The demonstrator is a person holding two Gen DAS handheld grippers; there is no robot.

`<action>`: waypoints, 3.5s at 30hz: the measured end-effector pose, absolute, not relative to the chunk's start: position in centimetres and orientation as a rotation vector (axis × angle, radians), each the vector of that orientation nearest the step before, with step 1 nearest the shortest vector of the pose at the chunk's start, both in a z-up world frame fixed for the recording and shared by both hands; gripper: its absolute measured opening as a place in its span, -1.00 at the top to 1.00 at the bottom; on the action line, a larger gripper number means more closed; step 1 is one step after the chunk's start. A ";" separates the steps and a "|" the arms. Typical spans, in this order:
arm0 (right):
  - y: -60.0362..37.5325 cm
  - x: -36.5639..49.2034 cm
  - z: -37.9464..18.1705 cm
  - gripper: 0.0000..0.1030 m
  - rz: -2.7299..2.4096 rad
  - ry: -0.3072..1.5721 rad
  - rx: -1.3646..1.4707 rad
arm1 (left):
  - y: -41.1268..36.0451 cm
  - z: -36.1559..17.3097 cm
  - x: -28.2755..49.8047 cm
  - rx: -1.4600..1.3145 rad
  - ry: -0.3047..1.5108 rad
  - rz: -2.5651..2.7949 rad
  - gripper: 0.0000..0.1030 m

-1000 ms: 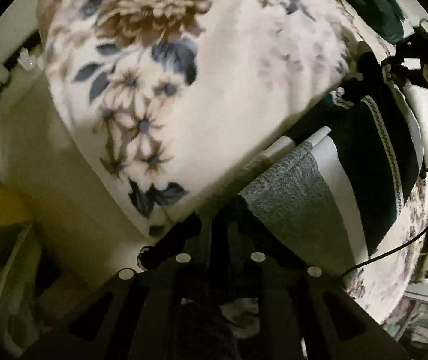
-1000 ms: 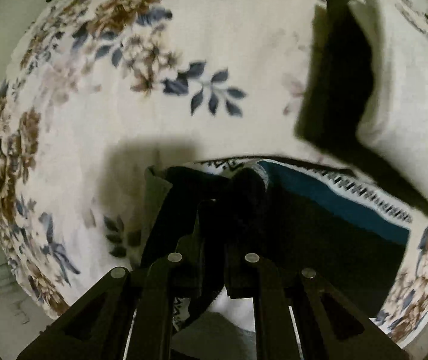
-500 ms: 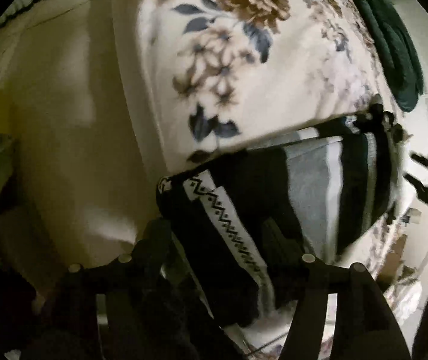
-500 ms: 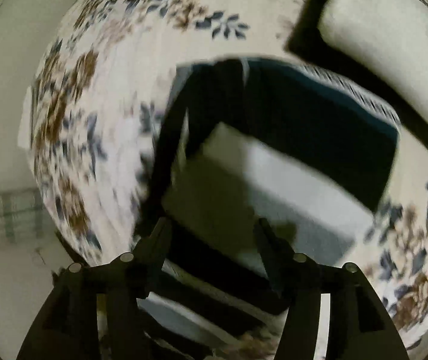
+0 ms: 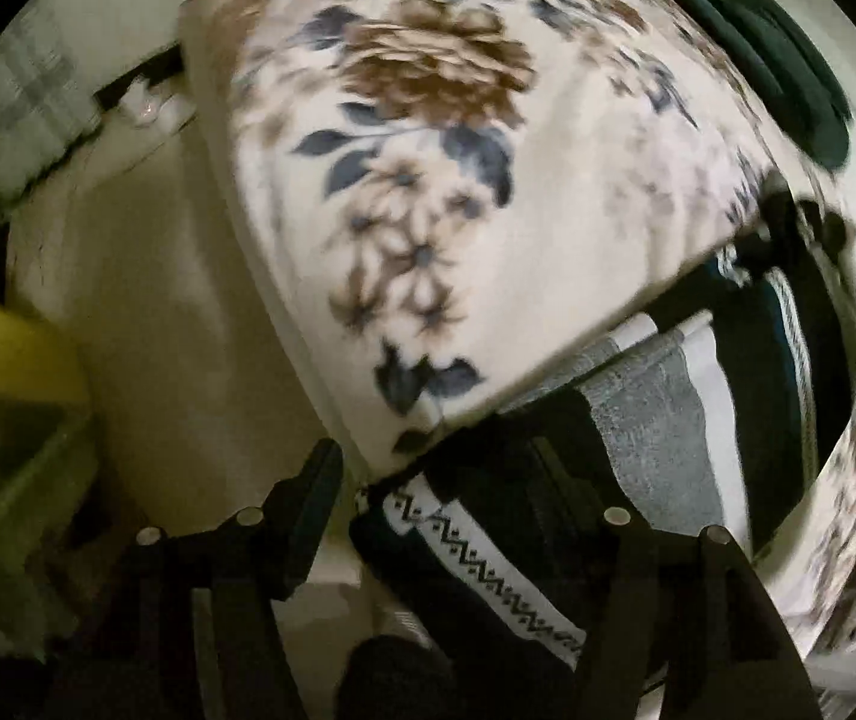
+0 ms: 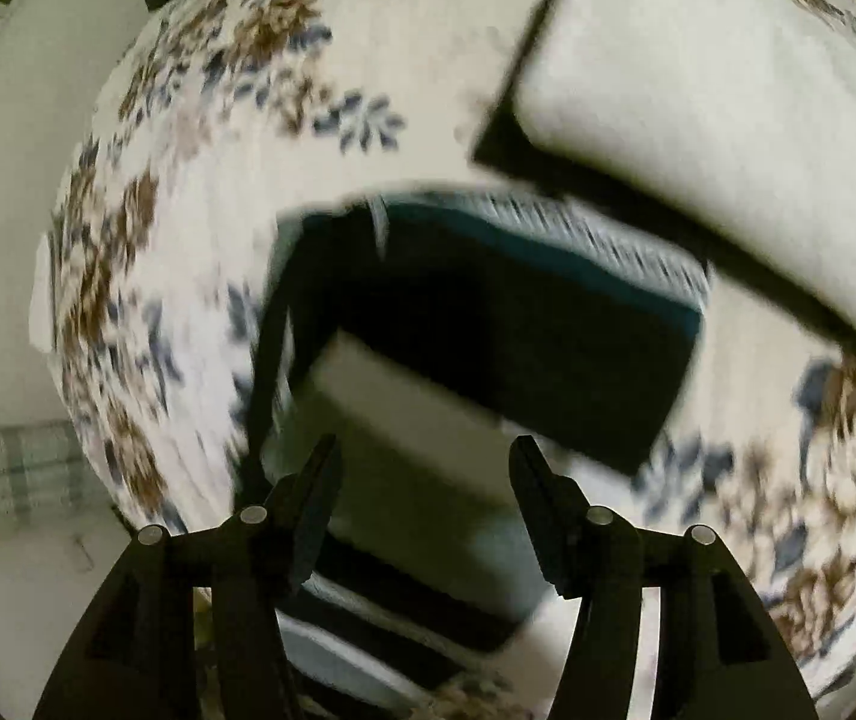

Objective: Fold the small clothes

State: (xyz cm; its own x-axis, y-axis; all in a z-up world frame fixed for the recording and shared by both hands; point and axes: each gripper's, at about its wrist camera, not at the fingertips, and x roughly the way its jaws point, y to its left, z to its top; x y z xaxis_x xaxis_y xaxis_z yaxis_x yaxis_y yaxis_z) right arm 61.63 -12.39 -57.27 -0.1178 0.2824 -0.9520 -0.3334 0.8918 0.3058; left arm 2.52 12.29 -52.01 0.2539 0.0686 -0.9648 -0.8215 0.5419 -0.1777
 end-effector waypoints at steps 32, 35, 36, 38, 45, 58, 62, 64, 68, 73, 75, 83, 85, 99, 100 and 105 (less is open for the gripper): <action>3.5 67.2 -59.8 0.81 0.336 1.501 -0.177 | 16.5 -53.8 2.9 -0.807 1.101 0.543 0.95; 2.7 67.4 -61.6 0.80 0.319 1.547 -0.178 | 15.9 -54.4 3.3 -0.830 1.116 0.491 0.80; 2.5 67.4 -61.8 0.79 0.314 1.549 -0.182 | 15.6 -54.6 3.5 -0.833 1.121 0.470 0.79; 2.0 67.2 -61.9 0.79 0.310 1.553 -0.184 | 14.7 -55.0 4.0 -0.825 1.144 0.430 0.79; 1.7 67.0 -61.6 0.75 0.334 1.564 -0.203 | 13.4 -55.5 5.1 -0.786 1.185 0.407 0.79; -2.3 59.7 -59.1 -0.25 0.534 1.600 -0.211 | 10.2 -48.2 8.3 -0.555 1.122 0.467 -0.29; -5.4 56.6 -57.9 -0.30 0.525 1.535 -0.284 | 7.1 -50.8 12.1 -0.483 1.196 0.392 -0.30; -7.2 55.5 -57.5 -0.40 0.518 1.520 -0.302 | 5.8 -53.1 14.2 -0.445 1.284 0.372 -0.31; -10.9 54.1 -57.5 -0.47 0.498 1.524 -0.308 | 5.2 -56.4 16.7 -0.384 1.393 0.384 -0.83; -15.6 53.3 -57.6 -0.47 0.428 1.529 -0.244 | 5.2 -57.3 18.1 -0.363 1.429 0.365 -1.00; -17.9 53.1 -57.5 -0.47 0.400 1.544 -0.189 | 5.5 -57.4 18.3 -0.373 1.439 0.380 -1.00; -26.5 51.4 -57.6 -0.47 0.309 1.574 0.034 | 7.0 -55.8 21.3 -0.481 1.452 0.441 -1.00; -28.2 50.5 -58.3 -0.47 0.300 1.590 0.095 | 7.6 -53.8 21.0 -0.472 1.405 0.465 -1.00; -30.1 31.2 -66.3 -0.47 0.396 1.884 0.360 | 13.3 -49.6 9.5 -0.358 1.455 0.396 -0.98; -30.1 29.3 -66.8 -0.47 0.382 1.895 0.367 | 13.1 -50.0 9.0 -0.358 1.461 0.358 -0.97; -29.2 21.2 -68.7 -0.47 0.343 1.944 0.440 | 13.4 -53.2 8.0 -0.378 1.480 0.077 -0.97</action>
